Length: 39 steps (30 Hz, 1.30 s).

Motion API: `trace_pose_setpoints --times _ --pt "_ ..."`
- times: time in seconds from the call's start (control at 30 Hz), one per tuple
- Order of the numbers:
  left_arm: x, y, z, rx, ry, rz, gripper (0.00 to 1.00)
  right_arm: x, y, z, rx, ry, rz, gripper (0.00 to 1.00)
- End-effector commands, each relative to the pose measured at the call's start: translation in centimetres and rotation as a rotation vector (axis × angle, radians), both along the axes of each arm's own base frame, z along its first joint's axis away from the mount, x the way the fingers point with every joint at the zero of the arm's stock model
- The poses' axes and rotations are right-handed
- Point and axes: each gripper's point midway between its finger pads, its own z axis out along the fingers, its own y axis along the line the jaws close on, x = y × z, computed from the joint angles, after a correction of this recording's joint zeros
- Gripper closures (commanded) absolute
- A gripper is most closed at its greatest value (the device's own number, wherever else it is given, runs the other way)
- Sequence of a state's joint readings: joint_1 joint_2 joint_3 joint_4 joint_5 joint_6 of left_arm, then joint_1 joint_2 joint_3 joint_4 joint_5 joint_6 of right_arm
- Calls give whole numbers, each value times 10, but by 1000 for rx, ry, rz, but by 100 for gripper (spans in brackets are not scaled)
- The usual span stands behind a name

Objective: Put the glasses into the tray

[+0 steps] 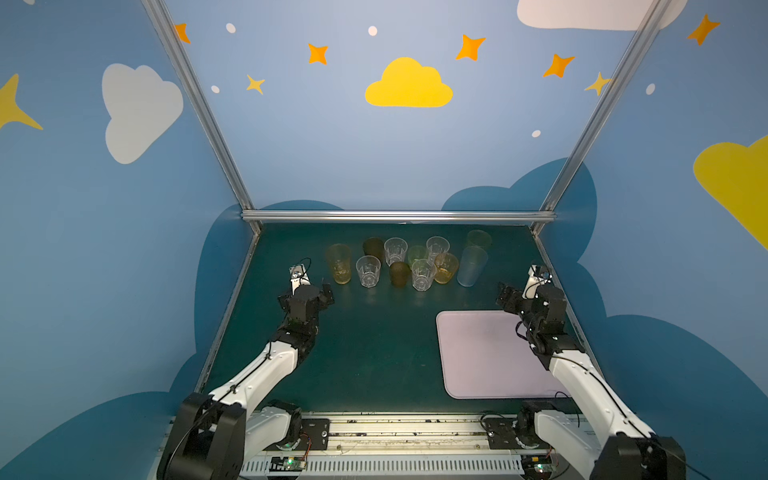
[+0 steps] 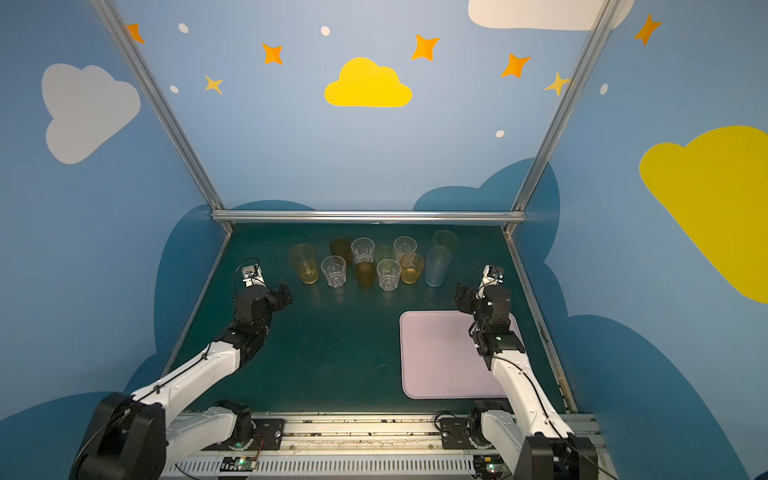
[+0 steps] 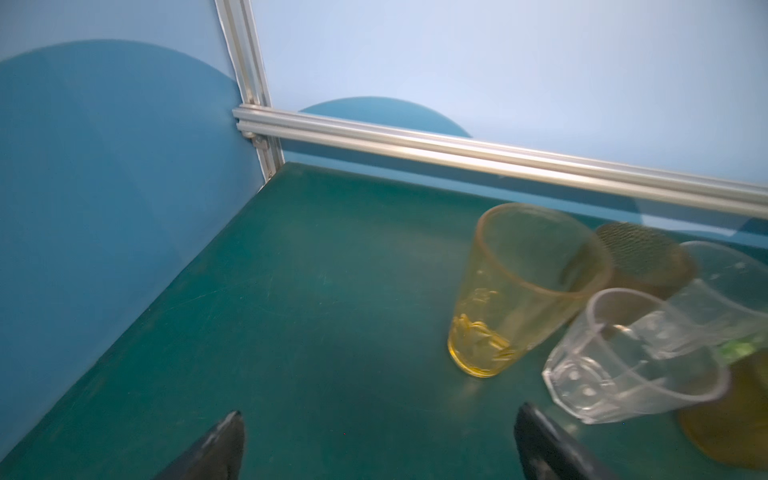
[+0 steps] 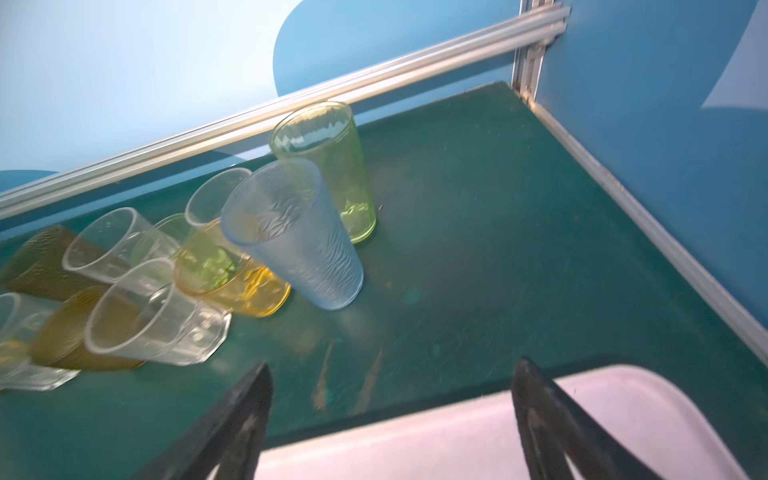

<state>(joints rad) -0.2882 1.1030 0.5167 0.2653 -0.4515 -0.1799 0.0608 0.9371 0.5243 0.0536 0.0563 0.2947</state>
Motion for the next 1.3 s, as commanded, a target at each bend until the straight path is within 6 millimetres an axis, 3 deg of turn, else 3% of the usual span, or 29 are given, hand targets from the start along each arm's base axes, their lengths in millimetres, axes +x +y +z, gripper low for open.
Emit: trace_pose_setpoints --times 0.0,0.17,0.4,0.5,0.73,1.03,1.27 --pt "-21 -1 -5 -36 94 69 0 -24 11 -16 143 144 0 11" --pt "-54 -19 -1 -55 161 60 0 -40 40 -4 296 236 114 11" --pt "-89 -35 -18 -208 270 -2 0 -65 79 -4 353 358 278 11" --pt "-94 -44 -28 -285 257 -51 0 -78 96 -17 323 427 325 11" --pt "-108 -33 -32 -326 212 -23 0 -102 131 -44 220 555 398 11" --pt "-115 -34 -37 -349 224 -43 0 -118 165 -77 149 653 415 14" --pt "-113 -39 -36 -344 245 -70 0 -124 185 -99 174 728 427 34"
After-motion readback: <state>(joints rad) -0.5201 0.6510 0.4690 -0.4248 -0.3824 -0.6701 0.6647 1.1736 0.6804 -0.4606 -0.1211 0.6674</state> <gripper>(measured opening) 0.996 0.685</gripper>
